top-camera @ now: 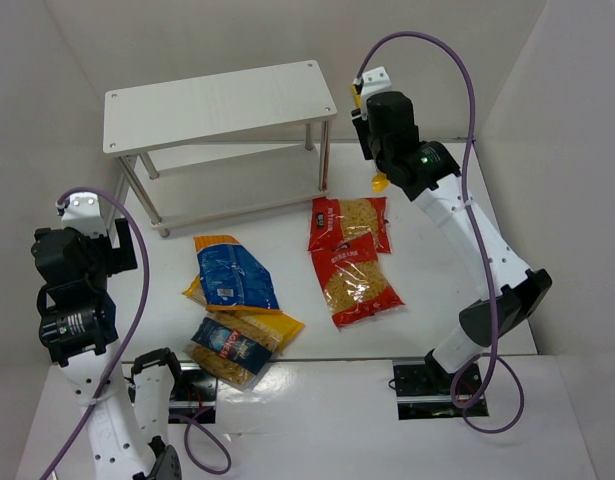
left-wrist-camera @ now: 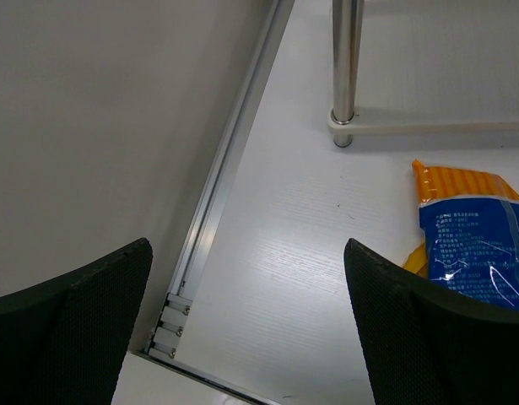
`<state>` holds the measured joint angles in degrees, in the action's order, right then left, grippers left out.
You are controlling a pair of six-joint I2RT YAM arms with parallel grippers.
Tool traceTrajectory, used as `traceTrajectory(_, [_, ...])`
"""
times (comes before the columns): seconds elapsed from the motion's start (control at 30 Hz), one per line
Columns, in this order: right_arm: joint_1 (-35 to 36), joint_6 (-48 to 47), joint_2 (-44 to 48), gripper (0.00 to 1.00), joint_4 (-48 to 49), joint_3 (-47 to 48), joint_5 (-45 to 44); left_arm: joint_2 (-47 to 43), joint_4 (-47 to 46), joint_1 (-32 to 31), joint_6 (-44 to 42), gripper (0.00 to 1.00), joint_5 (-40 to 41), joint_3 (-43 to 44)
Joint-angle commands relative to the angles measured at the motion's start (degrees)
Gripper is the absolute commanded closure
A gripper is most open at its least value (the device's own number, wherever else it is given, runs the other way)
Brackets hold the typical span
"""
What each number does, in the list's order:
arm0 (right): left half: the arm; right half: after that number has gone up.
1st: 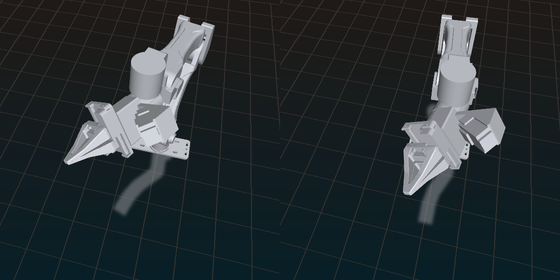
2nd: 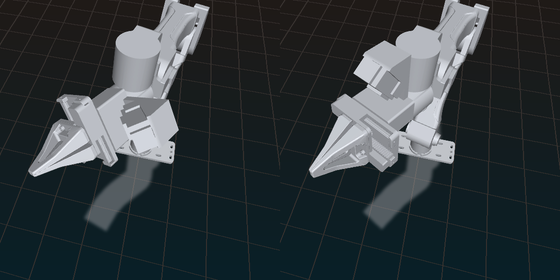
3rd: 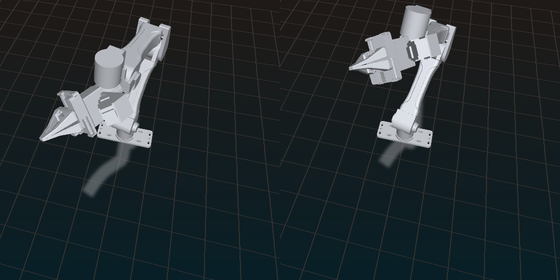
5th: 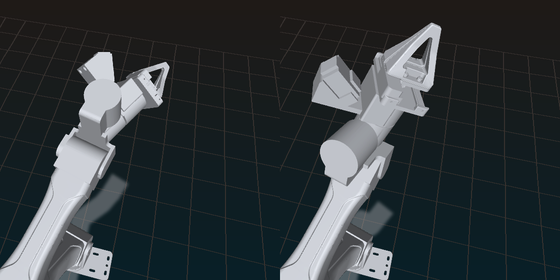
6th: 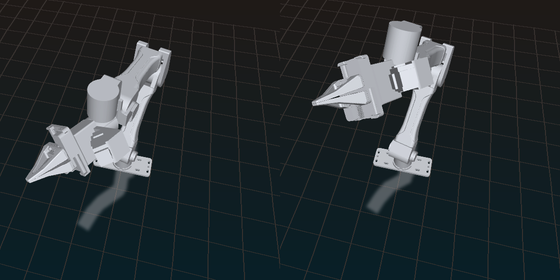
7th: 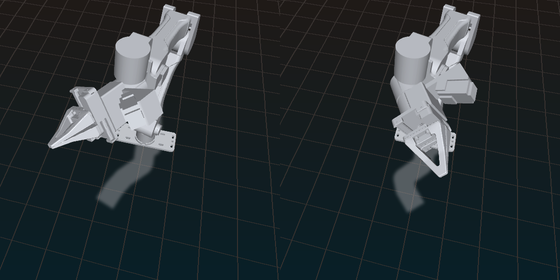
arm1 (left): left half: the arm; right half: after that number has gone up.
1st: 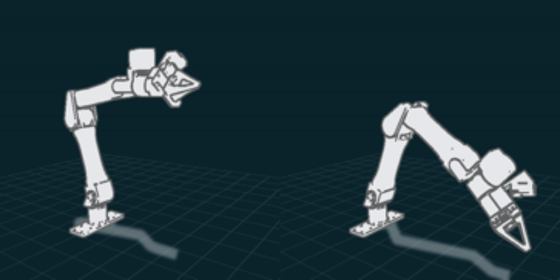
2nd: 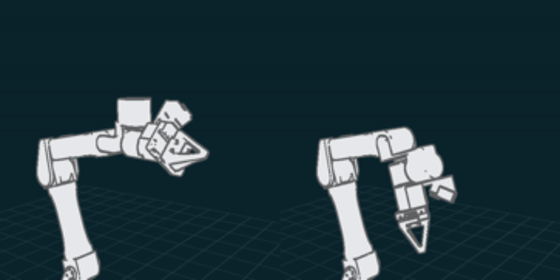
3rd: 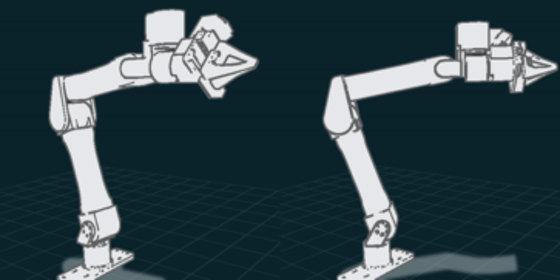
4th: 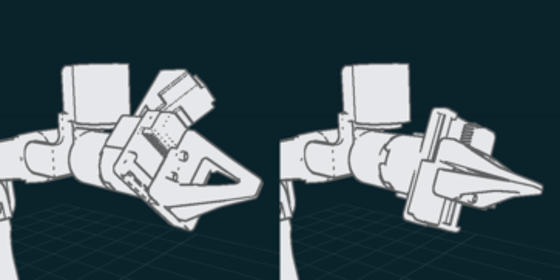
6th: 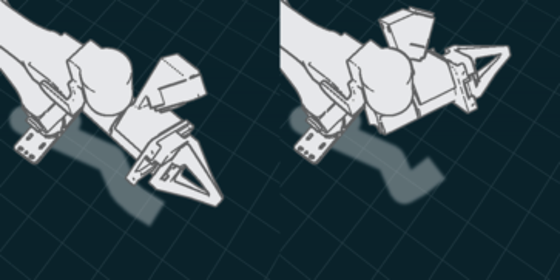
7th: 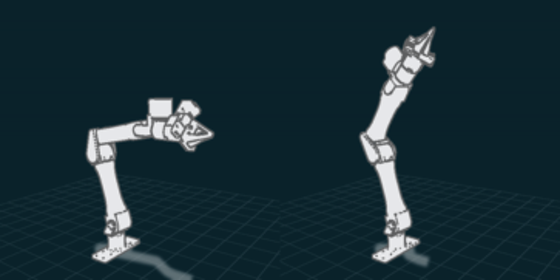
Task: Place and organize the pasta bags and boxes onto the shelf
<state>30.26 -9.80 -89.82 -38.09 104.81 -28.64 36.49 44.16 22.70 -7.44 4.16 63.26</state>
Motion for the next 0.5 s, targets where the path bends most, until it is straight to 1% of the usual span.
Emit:
traceTrajectory(0.0, [-0.99,1.72,0.09,1.0,10.14,8.47,1.99,-0.54,-0.48,0.24,-0.82,0.0,0.49,2.21])
traceTrajectory(0.03, [-0.99,2.41,-0.44,1.0,9.35,10.39,3.14,-0.54,-0.48,0.24,-0.82,0.0,0.49,2.21])
traceTrajectory(0.13, [-2.31,4.7,-1.75,1.0,8.64,12.34,6.4,-0.54,-0.48,0.24,-0.82,0.0,0.49,2.21])
traceTrajectory(0.3, [-2.31,6.1,-3.87,1.0,7.42,15.41,10.62,-0.54,-0.48,0.24,-0.82,0.0,0.49,2.74])
traceTrajectory(0.47, [-4.94,8.74,-6.5,1.0,5.84,19.72,19.05,-0.54,0.05,0.24,-0.82,0.0,0.49,2.74])
